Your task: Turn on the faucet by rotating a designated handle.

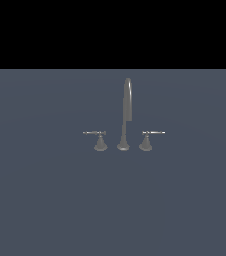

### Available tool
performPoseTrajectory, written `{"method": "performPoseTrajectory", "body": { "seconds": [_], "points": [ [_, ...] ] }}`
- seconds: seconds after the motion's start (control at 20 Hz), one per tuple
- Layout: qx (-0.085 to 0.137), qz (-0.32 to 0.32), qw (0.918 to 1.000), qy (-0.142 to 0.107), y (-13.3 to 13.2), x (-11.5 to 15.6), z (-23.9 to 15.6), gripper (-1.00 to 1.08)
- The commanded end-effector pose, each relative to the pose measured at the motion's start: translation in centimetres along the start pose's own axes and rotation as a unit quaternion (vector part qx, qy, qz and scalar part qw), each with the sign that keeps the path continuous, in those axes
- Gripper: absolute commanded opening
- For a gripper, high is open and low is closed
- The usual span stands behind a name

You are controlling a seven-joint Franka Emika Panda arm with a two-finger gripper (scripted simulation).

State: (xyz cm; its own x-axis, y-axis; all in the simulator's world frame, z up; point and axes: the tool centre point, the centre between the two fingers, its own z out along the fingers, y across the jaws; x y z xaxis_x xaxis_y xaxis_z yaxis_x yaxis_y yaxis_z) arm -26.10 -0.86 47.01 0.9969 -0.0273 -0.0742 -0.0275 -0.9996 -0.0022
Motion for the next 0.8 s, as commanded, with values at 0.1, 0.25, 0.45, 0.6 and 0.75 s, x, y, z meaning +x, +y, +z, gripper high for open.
{"method": "performPoseTrajectory", "body": {
  "seconds": [0.1, 0.25, 0.45, 0.6, 0.75],
  "points": [
    [0.0, 0.001, 1.0, 0.0, 0.0, 0.0, 0.1, -1.0],
    [0.0, 0.007, 1.0, 0.0, -0.3, 0.1, 0.3, -1.0],
    [0.001, 0.021, 0.9998, 0.001, -0.9, 0.5, 1.1, -1.0],
    [0.002, 0.038, 0.9993, 0.001, -1.6, 0.9, 2.0, -1.0],
    [0.002, 0.06, 0.9982, 0.002, -2.4, 1.4, 3.1, -1.0]
  ]
}}
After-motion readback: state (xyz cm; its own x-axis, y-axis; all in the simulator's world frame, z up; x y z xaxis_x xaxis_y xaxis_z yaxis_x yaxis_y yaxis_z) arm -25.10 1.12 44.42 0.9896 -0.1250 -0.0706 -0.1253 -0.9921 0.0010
